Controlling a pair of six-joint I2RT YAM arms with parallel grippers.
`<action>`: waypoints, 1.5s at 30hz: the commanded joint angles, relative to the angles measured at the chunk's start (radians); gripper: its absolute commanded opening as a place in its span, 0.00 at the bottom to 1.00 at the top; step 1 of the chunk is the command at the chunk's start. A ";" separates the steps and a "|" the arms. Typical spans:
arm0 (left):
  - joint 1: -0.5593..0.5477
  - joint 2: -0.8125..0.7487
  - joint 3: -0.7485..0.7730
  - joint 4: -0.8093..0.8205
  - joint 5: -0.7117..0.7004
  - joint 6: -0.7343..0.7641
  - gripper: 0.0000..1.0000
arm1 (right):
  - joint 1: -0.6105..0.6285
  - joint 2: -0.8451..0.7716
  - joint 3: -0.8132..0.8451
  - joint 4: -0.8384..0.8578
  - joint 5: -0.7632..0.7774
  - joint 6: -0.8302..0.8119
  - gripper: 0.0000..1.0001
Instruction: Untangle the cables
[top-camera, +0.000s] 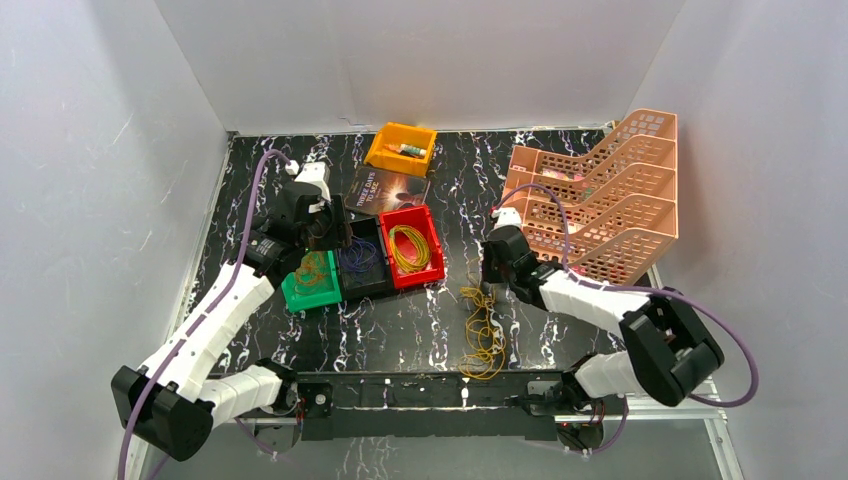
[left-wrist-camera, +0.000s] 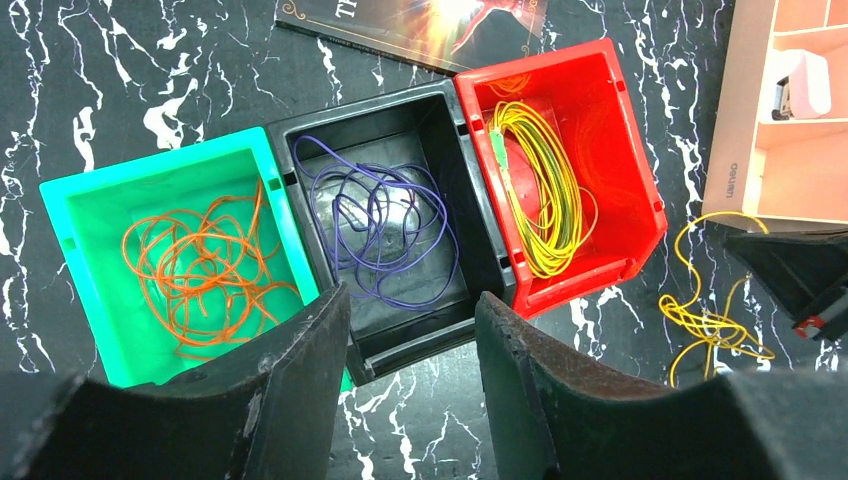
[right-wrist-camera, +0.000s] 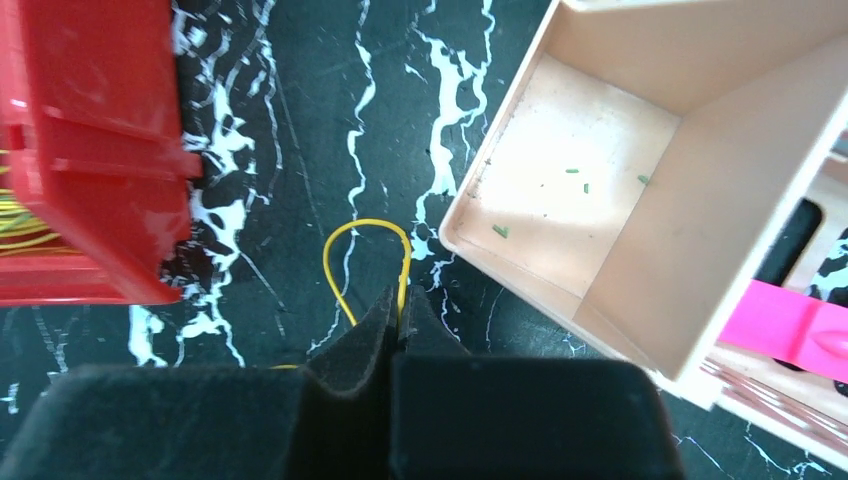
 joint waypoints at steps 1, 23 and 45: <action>-0.003 -0.031 0.020 0.009 0.002 0.032 0.48 | -0.003 -0.100 0.031 0.021 -0.008 -0.021 0.00; -0.003 0.005 0.012 0.046 0.044 0.028 0.49 | -0.018 -0.207 0.037 -0.053 -0.017 -0.031 0.00; -0.003 -0.025 -0.055 0.174 0.150 -0.001 0.54 | -0.064 -0.408 0.130 -0.164 -0.137 -0.063 0.00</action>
